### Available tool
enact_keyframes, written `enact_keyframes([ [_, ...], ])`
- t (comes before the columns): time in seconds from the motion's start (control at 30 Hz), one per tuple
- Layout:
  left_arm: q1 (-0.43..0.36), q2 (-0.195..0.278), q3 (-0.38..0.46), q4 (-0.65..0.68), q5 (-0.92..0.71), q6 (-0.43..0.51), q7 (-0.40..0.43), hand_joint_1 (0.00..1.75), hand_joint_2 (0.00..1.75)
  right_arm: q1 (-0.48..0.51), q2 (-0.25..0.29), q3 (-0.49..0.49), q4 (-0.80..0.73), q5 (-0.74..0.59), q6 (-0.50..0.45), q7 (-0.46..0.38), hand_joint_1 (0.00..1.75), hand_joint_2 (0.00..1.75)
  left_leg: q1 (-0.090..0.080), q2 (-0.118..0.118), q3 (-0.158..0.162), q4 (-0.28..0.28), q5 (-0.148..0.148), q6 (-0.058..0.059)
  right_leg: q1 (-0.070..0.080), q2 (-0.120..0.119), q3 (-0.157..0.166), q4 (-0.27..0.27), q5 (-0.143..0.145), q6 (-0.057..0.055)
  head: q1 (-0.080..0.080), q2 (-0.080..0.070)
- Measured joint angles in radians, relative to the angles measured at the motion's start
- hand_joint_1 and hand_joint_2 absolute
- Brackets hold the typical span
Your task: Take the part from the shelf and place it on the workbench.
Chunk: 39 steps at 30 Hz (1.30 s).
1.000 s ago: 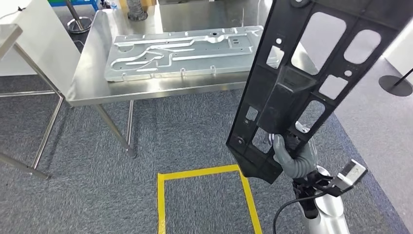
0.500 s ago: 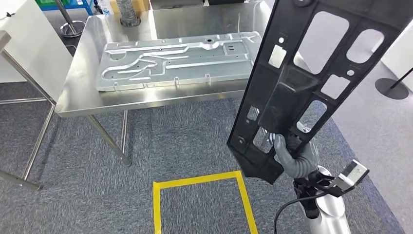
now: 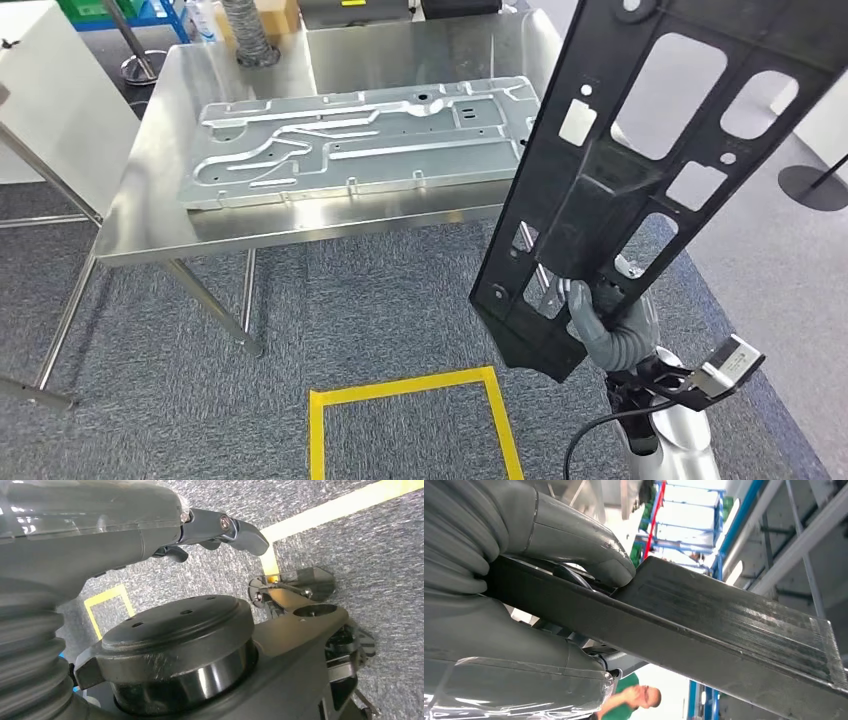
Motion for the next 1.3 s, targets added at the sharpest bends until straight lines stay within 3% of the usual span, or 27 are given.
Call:
enact_keyframes([
  [0.07,-0.001,0.0,0.0,0.0,-0.003,0.0,0.0,0.0,1.75,0.005,-0.001,-0.003,-0.009,-0.002,-0.005,-0.005,1.75,1.75,0.005,0.001,-0.019,0.051,-0.014,-0.008,0.003,0.003,0.015,-0.002,-0.009,-0.017,0.0,0.0],
  [0.2,-0.005,0.0,0.0,0.0,-0.003,-0.005,0.001,0.0,1.75,0.011,-0.002,-0.006,-0.021,-0.003,-0.013,-0.006,1.75,1.75,0.005,0.001,-0.17,0.288,-0.093,-0.008,0.014,0.005,0.047,-0.004,-0.035,-0.034,0.0,0.0],
  [0.23,-0.006,0.0,0.0,0.0,-0.003,-0.005,0.001,0.0,1.75,0.012,-0.002,-0.007,-0.022,-0.003,-0.014,-0.004,1.75,1.75,0.003,0.001,-0.193,0.305,-0.089,-0.003,0.018,0.006,0.057,-0.004,-0.043,-0.036,0.0,0.0],
  [0.27,-0.008,0.0,0.0,0.0,-0.003,-0.006,0.002,0.0,1.75,0.013,-0.002,-0.007,-0.022,-0.003,-0.014,-0.002,1.75,1.75,0.0,0.0,-0.198,0.286,-0.064,0.004,0.021,0.006,0.069,-0.005,-0.051,-0.037,0.0,0.0],
  [0.33,-0.007,0.0,0.0,0.0,-0.003,-0.004,0.004,0.0,1.75,0.012,-0.002,-0.007,-0.024,-0.003,-0.014,0.001,1.75,1.75,-0.016,0.001,-0.168,0.162,0.032,0.027,0.024,0.008,0.092,-0.006,-0.066,-0.039,0.0,0.0],
  [0.37,-0.005,0.001,0.0,0.0,-0.003,-0.004,0.005,0.0,1.75,0.012,-0.002,-0.007,-0.024,-0.003,-0.014,0.002,1.75,1.75,-0.025,0.002,-0.151,0.103,0.062,0.038,0.024,0.009,0.1,-0.008,-0.072,-0.037,0.0,0.0],
  [0.43,-0.004,0.002,0.0,0.0,-0.003,-0.003,0.004,0.0,1.75,0.013,-0.002,-0.007,-0.024,-0.003,-0.014,0.005,1.75,1.75,-0.038,0.001,-0.129,0.028,0.079,0.059,0.023,0.01,0.109,-0.014,-0.076,-0.029,0.0,0.0],
  [0.5,-0.004,0.002,0.0,0.0,-0.003,-0.004,0.0,0.0,1.75,0.014,-0.002,-0.006,-0.025,-0.002,-0.016,0.007,1.75,1.75,-0.037,0.001,-0.108,-0.005,0.079,0.069,0.025,0.009,0.117,-0.016,-0.069,-0.018,0.0,0.0],
  [0.57,-0.004,0.0,0.0,0.0,-0.004,-0.004,-0.003,0.0,1.75,0.013,-0.002,-0.006,-0.028,-0.001,-0.018,0.008,1.75,1.75,-0.029,0.002,-0.078,-0.033,0.094,0.067,0.024,0.007,0.117,0.004,-0.075,-0.009,0.0,0.0],
  [0.6,-0.004,0.0,0.0,0.0,-0.004,-0.004,-0.003,0.0,1.75,0.011,-0.001,-0.006,-0.029,-0.001,-0.019,0.008,1.75,1.75,-0.025,0.002,-0.064,-0.042,0.096,0.064,0.023,0.007,0.099,0.037,-0.091,-0.003,0.0,0.0],
  [0.7,-0.003,-0.001,0.0,0.0,-0.004,-0.004,-0.003,0.0,1.75,0.013,0.0,-0.006,-0.03,0.0,-0.021,0.007,1.75,1.75,-0.02,0.001,-0.044,-0.047,0.082,0.057,0.011,0.006,-0.011,0.194,-0.155,0.015,0.0,0.0],
  [0.73,-0.002,-0.001,0.0,0.0,-0.004,-0.004,-0.003,0.0,1.75,0.016,0.0,-0.006,-0.03,0.0,-0.021,0.008,1.75,1.75,-0.019,0.001,-0.036,-0.047,0.074,0.054,0.005,0.006,-0.039,0.217,-0.16,0.021,0.0,0.0],
  [0.77,0.0,-0.001,0.0,0.0,-0.004,-0.005,-0.003,0.0,1.75,0.017,0.0,-0.006,-0.03,0.001,-0.021,0.008,1.75,1.75,-0.016,0.0,-0.026,-0.046,0.066,0.05,-0.001,0.005,-0.051,0.207,-0.144,0.029,0.0,0.0],
  [0.83,0.002,-0.001,0.0,0.0,-0.004,-0.005,-0.004,0.0,1.75,0.018,0.0,-0.006,-0.03,0.001,-0.021,0.008,1.75,1.75,-0.009,-0.001,-0.005,-0.041,0.042,0.037,-0.016,0.003,-0.032,0.101,-0.053,0.049,0.0,0.0],
  [0.87,0.002,0.0,0.0,0.0,-0.004,-0.005,-0.003,0.0,1.75,0.019,0.0,-0.006,-0.029,0.001,-0.021,0.008,1.75,1.75,-0.007,-0.002,0.004,-0.035,0.029,0.028,-0.019,0.0,-0.02,0.046,-0.018,0.051,0.0,0.0],
  [0.93,0.001,0.001,0.0,0.0,-0.004,-0.005,-0.003,0.0,1.75,0.022,0.0,-0.006,-0.027,0.002,-0.021,0.008,1.75,1.75,-0.005,-0.002,0.012,-0.025,0.006,0.011,-0.017,-0.005,-0.01,-0.004,0.012,0.035,0.0,0.0],
  [1.0,0.0,0.001,0.0,0.0,-0.004,-0.005,-0.004,0.0,1.75,0.024,0.0,-0.006,-0.027,0.003,-0.021,0.007,1.75,1.75,-0.003,-0.001,0.02,-0.018,-0.007,-0.001,-0.009,-0.003,-0.005,0.001,0.003,0.007,0.0,0.0],
  [1.07,-0.001,0.001,0.0,0.0,-0.004,-0.005,-0.004,0.0,1.75,0.023,-0.001,-0.006,-0.029,0.004,-0.021,0.006,1.75,1.75,0.004,-0.001,0.014,0.016,-0.015,-0.01,-0.006,0.0,0.009,-0.001,-0.004,-0.011,0.0,0.0],
  [1.1,-0.002,0.0,0.0,0.0,-0.003,-0.005,-0.004,0.0,1.75,0.022,-0.002,-0.007,-0.03,0.004,-0.021,0.006,1.75,1.75,0.006,0.0,-0.009,0.059,-0.024,-0.013,-0.004,0.001,0.018,-0.002,-0.009,-0.017,0.0,0.0],
  [1.2,-0.003,0.0,0.0,0.0,0.0,-0.005,-0.005,0.0,1.75,0.018,-0.003,-0.006,-0.03,0.012,-0.021,0.006,1.75,1.75,0.007,0.0,-0.141,0.254,-0.082,-0.016,0.003,0.001,0.041,-0.003,-0.031,-0.027,0.0,0.0],
  [1.23,-0.004,0.0,0.0,0.0,0.001,-0.006,-0.006,0.0,1.75,0.015,-0.003,-0.006,-0.029,0.022,-0.024,0.008,1.75,1.75,0.006,-0.001,-0.176,0.29,-0.096,-0.013,0.006,0.001,0.052,-0.003,-0.04,-0.029,0.0,0.0],
  [1.27,-0.005,0.0,0.001,0.0,0.001,-0.006,-0.006,0.0,1.75,0.009,-0.003,-0.006,-0.027,0.036,-0.03,0.011,1.75,1.75,0.004,-0.001,-0.194,0.291,-0.093,-0.009,0.008,0.002,0.064,-0.003,-0.049,-0.03,0.0,0.0],
  [1.3,-0.006,0.0,0.001,0.0,0.001,-0.006,-0.005,0.0,1.75,0.0,-0.003,-0.006,-0.024,0.051,-0.037,0.014,1.75,1.75,0.001,-0.001,-0.196,0.259,-0.068,-0.002,0.01,0.003,0.078,-0.003,-0.059,-0.03,0.0,0.0],
])
